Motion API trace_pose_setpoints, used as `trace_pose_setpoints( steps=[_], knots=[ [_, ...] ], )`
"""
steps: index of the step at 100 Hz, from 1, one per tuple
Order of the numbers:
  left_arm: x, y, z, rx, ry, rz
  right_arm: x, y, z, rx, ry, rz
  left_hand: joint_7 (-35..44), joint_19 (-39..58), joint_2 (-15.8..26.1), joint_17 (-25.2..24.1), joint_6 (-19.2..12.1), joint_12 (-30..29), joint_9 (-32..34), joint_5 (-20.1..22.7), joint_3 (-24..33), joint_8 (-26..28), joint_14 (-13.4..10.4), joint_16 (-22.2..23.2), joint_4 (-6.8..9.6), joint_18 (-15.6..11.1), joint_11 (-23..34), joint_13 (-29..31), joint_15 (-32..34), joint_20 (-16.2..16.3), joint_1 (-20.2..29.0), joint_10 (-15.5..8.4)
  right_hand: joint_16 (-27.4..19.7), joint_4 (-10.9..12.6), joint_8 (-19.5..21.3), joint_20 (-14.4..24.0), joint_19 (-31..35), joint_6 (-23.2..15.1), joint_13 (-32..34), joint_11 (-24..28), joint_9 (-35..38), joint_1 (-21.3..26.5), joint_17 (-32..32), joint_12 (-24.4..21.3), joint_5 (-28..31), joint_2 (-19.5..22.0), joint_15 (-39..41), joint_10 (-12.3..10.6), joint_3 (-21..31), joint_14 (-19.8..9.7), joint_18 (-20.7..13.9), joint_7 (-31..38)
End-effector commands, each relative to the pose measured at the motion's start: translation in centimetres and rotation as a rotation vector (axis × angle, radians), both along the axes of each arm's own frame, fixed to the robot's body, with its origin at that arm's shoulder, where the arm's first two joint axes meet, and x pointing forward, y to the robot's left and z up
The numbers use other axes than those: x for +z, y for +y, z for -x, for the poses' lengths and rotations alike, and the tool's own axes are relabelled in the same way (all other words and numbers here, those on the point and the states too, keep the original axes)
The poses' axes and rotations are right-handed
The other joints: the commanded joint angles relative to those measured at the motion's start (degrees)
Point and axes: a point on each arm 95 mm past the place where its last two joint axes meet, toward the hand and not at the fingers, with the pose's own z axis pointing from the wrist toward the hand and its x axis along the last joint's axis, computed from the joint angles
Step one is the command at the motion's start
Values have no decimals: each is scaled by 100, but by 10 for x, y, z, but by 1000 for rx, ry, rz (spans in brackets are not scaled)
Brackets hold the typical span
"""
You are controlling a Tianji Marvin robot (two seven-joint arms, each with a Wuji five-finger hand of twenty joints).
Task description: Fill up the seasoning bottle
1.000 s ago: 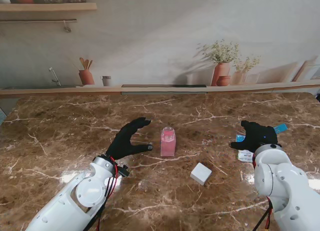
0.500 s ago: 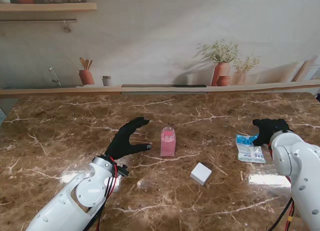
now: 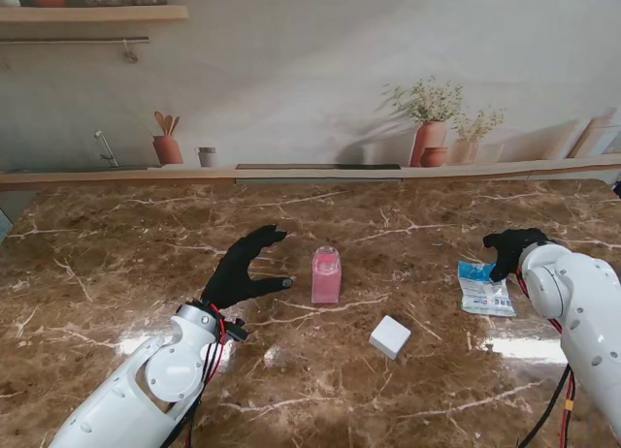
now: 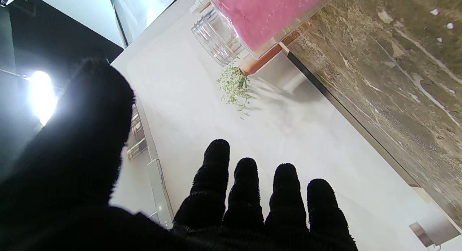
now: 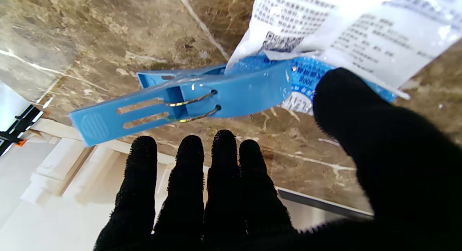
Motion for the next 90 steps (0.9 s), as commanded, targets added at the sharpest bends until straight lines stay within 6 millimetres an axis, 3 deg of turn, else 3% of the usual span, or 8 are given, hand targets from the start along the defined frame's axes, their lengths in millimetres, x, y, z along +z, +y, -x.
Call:
trace_pose_setpoints(
  steps=[1, 27, 47, 65, 70, 74, 82, 90],
  knots=[
    [-2, 0, 2, -3, 7, -3, -7, -4, 0, 2, 30, -3, -29, 93, 136, -32, 21, -39, 220, 98, 19, -2, -82, -75, 173, -247, -93, 130, -21, -58, 95, 3, -54, -179, -68, -103, 100, -69, 113, 78, 54, -73, 27, -93, 124, -241, 38, -77, 270, -101, 22, 80],
    [-2, -2, 1, -6, 8, -10, -25, -8, -9, 28, 109, 11, -23, 71, 149, -32, 17, -36, 221, 96, 45, 3, -93, -72, 166, -259, -89, 135, -17, -70, 101, -4, 82, -237, -124, -106, 186, -105, 287, 237, 228, -33, 69, -7, 175, -309, 223, -90, 403, -32, 31, 110],
    [-2, -2, 2, -2, 8, -13, -40, -11, -9, 35, 138, 30, -10, 38, 156, -38, 16, -34, 221, 106, 66, 11, -90, -69, 160, -261, -86, 138, -13, -84, 98, -3, 1321, -330, -134, 78, 626, -162, 645, 1789, 754, 126, 283, 1788, 435, -632, 1546, -492, 674, -72, 5, 501],
    [-1, -3, 1, -1, 5, -15, -53, -11, -8, 46, 93, 33, -5, 25, 173, -28, 15, -31, 229, 110, 76, 13, -88, -66, 155, -259, -80, 148, -8, -87, 94, -12, 2271, -419, 1704, 203, 1172, -1733, 879, 2831, 1339, 403, 619, 3323, 1755, -1105, 2959, -1012, 1005, -333, 12, 2664],
    [0, -3, 1, -2, 5, -15, -55, -12, -7, 50, 77, 32, -5, 23, 182, -29, 12, -31, 225, 111, 77, 14, -96, -67, 154, -258, -82, 143, -10, -88, 97, -12, 2281, -1174, 2111, 226, 1302, -2221, 959, 2785, 1447, 638, 689, 3369, 2100, -1261, 3005, -1040, 881, -356, -2, 3236],
    [0, -3, 1, -2, 4, -16, -57, -12, -6, 51, 57, 29, -6, 22, 188, -28, 9, -31, 225, 108, 77, 14, -93, -67, 152, -256, -82, 146, -9, -88, 95, -8, 2263, -1436, 2314, 244, 1374, -2693, 986, 2706, 1500, 817, 728, 3328, 2519, -1321, 2990, -1033, 746, -362, -20, 3652],
    [0, -4, 1, 0, 4, -14, -60, -12, -5, 54, 25, 25, -1, 22, 190, -26, 11, -30, 231, 117, 76, 16, -88, -66, 150, -255, -79, 148, -7, -87, 94, -12, 1880, -1409, 2629, 245, 1483, -3020, 1034, 2093, 1529, 895, 785, 2770, 3010, -1144, 2478, -906, 710, -352, -57, 3867],
    [0, -4, 1, 1, 3, -13, -62, -12, -2, 49, 10, 6, 0, 22, 195, -27, 16, -31, 229, 121, 84, 16, -90, -66, 151, -254, -82, 147, -7, -87, 104, -4, 1051, -1290, 3060, 192, 1561, -3144, 1462, 1116, 1946, 1052, 1016, 1489, 3163, -931, 1415, -707, 813, -166, -30, 3948]
  ],
)
